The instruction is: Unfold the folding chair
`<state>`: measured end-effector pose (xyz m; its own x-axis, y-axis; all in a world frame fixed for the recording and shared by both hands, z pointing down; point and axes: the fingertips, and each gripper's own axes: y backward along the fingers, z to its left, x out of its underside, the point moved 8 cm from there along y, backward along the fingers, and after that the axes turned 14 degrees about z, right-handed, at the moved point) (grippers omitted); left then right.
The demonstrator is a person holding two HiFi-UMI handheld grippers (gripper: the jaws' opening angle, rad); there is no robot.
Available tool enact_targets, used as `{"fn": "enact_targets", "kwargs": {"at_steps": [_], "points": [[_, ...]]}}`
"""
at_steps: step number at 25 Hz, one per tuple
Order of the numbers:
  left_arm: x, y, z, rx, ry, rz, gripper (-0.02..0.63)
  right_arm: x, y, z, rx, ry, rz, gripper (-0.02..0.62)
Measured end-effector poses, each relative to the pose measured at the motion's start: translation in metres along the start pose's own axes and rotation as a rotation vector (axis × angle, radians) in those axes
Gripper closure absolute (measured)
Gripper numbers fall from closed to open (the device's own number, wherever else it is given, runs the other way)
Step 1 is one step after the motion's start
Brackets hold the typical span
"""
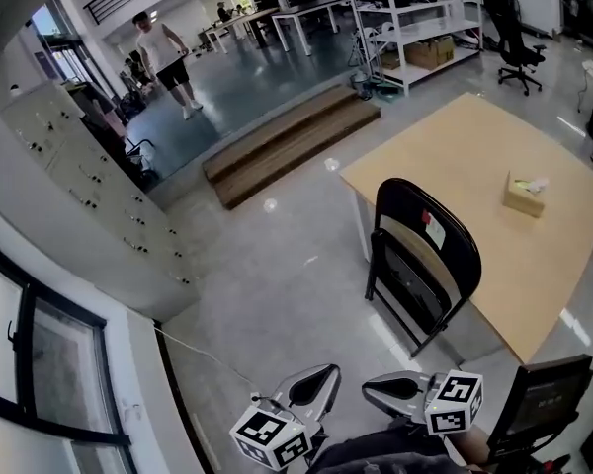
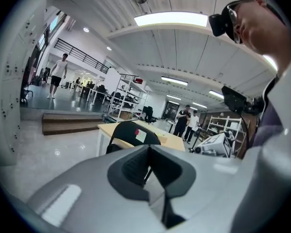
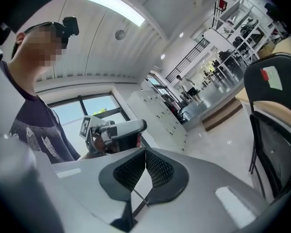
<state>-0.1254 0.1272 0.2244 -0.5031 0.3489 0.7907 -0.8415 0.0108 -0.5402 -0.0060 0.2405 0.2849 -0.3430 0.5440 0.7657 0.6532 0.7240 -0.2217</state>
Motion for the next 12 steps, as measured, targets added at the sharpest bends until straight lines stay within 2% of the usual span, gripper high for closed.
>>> {"fn": "enact_targets", "kwargs": {"at_steps": [3, 5, 7, 12], "points": [[-0.015, -0.049, -0.019, 0.024, -0.023, 0.013, 0.604, 0.003, 0.049, -0.041, 0.060, -0.013, -0.038, 0.597], [-0.028, -0.061, -0.022, -0.030, -0.023, -0.022, 0.604, -0.010, 0.059, -0.067, 0.031, 0.033, -0.034, 0.597], [-0.041, -0.065, -0.023, -0.067, -0.023, -0.021, 0.604, -0.031, 0.061, -0.074, 0.004, 0.074, -0.020, 0.597], [-0.052, -0.107, -0.036, 0.018, -0.042, 0.068, 0.604, -0.038, 0.102, -0.083, 0.138, 0.056, -0.009, 0.597]]}}
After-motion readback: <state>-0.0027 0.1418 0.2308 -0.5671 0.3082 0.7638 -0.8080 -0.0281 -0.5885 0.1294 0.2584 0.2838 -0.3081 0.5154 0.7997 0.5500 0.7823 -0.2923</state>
